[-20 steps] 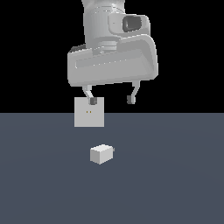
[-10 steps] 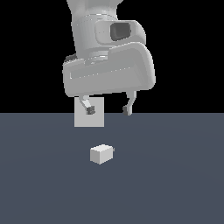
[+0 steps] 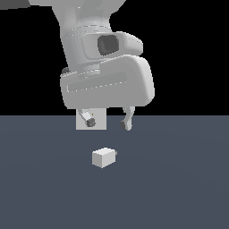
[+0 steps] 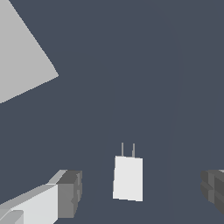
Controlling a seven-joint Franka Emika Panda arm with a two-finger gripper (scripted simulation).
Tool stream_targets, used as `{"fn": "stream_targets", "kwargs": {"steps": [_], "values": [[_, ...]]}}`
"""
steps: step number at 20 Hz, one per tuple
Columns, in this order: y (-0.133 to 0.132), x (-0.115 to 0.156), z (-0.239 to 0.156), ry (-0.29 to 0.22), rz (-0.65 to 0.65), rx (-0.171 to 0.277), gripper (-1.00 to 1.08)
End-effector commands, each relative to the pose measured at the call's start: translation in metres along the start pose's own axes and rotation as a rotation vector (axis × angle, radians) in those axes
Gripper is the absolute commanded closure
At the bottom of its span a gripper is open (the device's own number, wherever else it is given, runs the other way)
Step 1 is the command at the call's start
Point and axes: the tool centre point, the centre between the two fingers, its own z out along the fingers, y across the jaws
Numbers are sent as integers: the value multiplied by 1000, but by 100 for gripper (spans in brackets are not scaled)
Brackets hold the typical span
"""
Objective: Plug the charger into the wall socket.
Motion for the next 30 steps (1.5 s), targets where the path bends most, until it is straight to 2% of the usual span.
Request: {"fn": "stream_targets", "kwargs": {"steps": [1, 9, 19, 30], "values": [[0, -3, 4, 16, 24, -7, -92], [-2, -9, 14, 46, 74, -23, -92], [-2, -12, 19, 49, 81, -26, -92], [-2, -26, 58, 47, 85, -26, -92]]}}
